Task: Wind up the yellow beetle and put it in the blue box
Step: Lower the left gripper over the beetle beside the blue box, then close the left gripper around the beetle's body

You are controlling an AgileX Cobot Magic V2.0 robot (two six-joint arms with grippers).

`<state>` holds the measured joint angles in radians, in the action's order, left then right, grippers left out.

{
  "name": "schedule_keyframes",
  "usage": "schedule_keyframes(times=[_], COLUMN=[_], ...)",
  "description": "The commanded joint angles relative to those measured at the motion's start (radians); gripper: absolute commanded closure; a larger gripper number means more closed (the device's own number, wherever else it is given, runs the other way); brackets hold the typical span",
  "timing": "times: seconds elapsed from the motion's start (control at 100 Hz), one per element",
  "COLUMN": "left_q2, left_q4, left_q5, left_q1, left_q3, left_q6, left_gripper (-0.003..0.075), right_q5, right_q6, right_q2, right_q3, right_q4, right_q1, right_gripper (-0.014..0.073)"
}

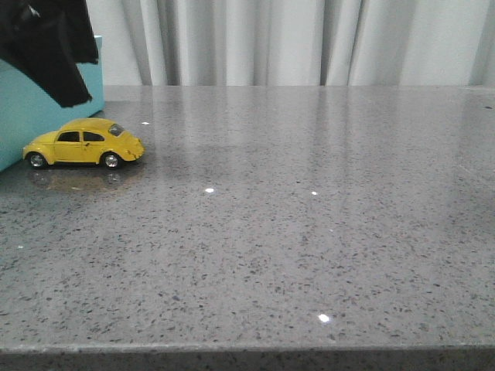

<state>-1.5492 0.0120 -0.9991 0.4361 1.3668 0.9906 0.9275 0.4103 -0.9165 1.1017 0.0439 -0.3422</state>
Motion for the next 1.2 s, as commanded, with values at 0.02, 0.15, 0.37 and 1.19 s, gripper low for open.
schedule_keyframes(times=[0.02,0.15,0.37,1.19], left_q2=[0.001,-0.035,-0.096,-0.123], left_q4=[0.004,0.004,0.006,0.020], left_q5=[0.064,0.104,0.112,0.059], left_q1=[0.009,0.009,0.007,0.009], left_q3=[0.035,0.035,0.035,0.105], left_q6=[0.003,0.003,0.003,0.003], left_gripper=[0.0219,0.0219,0.0219,0.0573], right_q5=[-0.076,-0.078,-0.081,-0.091], right_q6=[-0.007,-0.007,-0.007,-0.007], right_q2=[0.016,0.016,0.016,0.016], right_q3=[0.025,0.025,0.025,0.025], right_q4=[0.003,0.008,0.011,0.011], right_q1=[0.001,0.001,0.001,0.001], right_gripper=[0.0158,0.0158,0.0158,0.0158])
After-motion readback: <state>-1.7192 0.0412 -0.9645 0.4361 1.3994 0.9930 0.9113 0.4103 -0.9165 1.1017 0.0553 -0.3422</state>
